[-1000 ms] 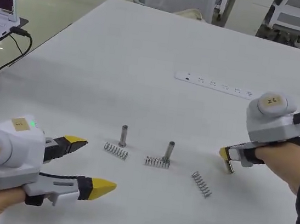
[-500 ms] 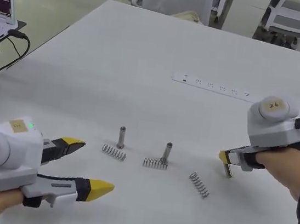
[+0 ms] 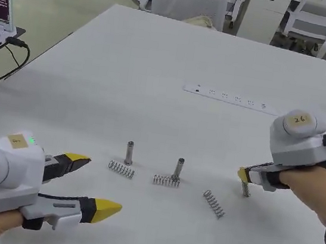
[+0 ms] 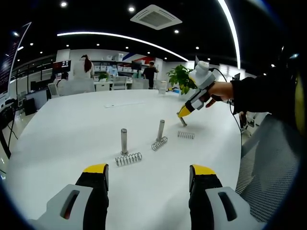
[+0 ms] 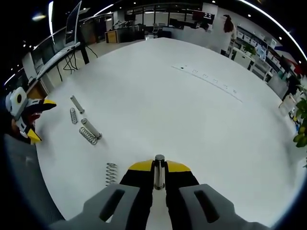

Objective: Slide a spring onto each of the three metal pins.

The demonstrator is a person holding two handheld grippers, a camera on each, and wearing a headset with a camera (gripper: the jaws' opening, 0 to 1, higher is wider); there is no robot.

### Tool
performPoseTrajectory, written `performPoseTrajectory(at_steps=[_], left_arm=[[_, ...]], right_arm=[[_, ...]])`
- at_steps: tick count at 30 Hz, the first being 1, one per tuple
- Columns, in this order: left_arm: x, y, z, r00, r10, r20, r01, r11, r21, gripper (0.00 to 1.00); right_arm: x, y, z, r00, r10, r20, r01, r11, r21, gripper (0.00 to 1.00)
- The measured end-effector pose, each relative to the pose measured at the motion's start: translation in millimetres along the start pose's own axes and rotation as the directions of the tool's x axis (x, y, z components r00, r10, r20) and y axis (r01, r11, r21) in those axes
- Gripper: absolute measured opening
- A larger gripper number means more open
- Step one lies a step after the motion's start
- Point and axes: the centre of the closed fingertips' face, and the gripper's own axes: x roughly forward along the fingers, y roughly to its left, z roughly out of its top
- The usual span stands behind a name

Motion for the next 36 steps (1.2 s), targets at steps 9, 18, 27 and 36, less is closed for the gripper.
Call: performPoseTrajectory(at_steps=[9,18,27,36], left_arm=[[0.0,-0.9,0.8,1.0,-0.001,0.001,0.001,1.0,0.002,0.64],[-0.2,-1.1,1.1,1.0,0.0,0.001,0.0,1.0,0.005,0.64],[-1.2,-1.3,1.8,1.0,0.002,0.001,-0.002,1.0,0.009,0.64],[-1.9,-2.1,2.2,1.0,0.001,-0.001,-0.001,1.0,0.013,0.64]], right_arm=[[-5.1,0.9,-2.1,0.9999,0.0,0.012,0.0,1.0,0.01,0.05],[-8.7,0.8,-4.4,0.9998,-0.001,0.022,0.001,1.0,0.017,0.05],[-11.4,2.3,-6.4,0.9996,0.001,0.03,-0.002,1.0,0.024,0.05],[-14.6,0.5,-9.8,0.9992,0.0,0.041,-0.001,0.999,0.032,0.05]])
